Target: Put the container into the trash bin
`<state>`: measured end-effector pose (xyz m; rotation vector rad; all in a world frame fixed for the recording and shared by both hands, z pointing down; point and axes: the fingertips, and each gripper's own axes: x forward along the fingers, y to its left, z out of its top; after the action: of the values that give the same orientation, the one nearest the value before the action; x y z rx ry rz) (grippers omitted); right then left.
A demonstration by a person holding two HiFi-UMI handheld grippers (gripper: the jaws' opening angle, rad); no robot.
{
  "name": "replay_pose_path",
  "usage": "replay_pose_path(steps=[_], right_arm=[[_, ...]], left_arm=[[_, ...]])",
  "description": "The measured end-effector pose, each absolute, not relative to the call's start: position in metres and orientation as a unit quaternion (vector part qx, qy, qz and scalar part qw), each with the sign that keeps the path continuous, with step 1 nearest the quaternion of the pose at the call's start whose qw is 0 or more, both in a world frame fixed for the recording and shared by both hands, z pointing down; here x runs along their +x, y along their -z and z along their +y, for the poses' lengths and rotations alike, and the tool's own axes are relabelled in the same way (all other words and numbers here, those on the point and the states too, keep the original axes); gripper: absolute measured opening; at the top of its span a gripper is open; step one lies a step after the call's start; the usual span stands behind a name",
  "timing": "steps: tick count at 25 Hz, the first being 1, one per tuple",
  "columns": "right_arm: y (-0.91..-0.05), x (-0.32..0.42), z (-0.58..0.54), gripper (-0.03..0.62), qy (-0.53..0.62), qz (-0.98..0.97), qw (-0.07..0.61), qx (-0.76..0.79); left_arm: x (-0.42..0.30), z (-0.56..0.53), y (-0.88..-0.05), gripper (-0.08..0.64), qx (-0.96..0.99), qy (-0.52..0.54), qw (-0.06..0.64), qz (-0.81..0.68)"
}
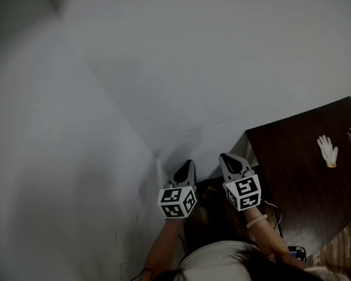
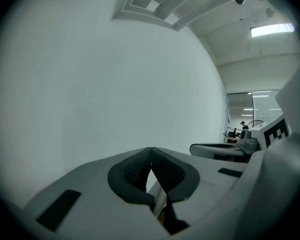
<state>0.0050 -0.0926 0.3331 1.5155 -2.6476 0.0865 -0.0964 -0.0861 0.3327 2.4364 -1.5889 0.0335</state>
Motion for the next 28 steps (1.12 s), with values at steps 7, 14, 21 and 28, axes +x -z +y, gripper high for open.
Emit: replay_pose_path(steps=[7, 14, 21, 28], right_arm=[[-0.329, 0.004, -0.099, 0.006, -0.021, -0.866, 0.052, 0.497], [-0.321, 0.014, -0.084, 0.006, -0.008, -0.867, 0.046, 0.496], [-0.32, 0.003, -0.089, 0.006, -0.01, -0.867, 0.053, 0.495], [-0.315, 0.01, -0.09, 0.006, -0.012, -0.868, 0.042, 0.495]], left_arm=[[-0.096, -0.093, -0.336, 0.02, 0.834, -0.009, 0.123, -0.537], [-0.086, -0.079, -0.327, 0.02, 0.836, -0.002, 0.109, -0.538], [-0.091, -0.084, -0.325, 0.02, 0.84, 0.004, 0.117, -0.53], [-0.085, -0.084, -0.321, 0.02, 0.84, 0.002, 0.114, -0.53]])
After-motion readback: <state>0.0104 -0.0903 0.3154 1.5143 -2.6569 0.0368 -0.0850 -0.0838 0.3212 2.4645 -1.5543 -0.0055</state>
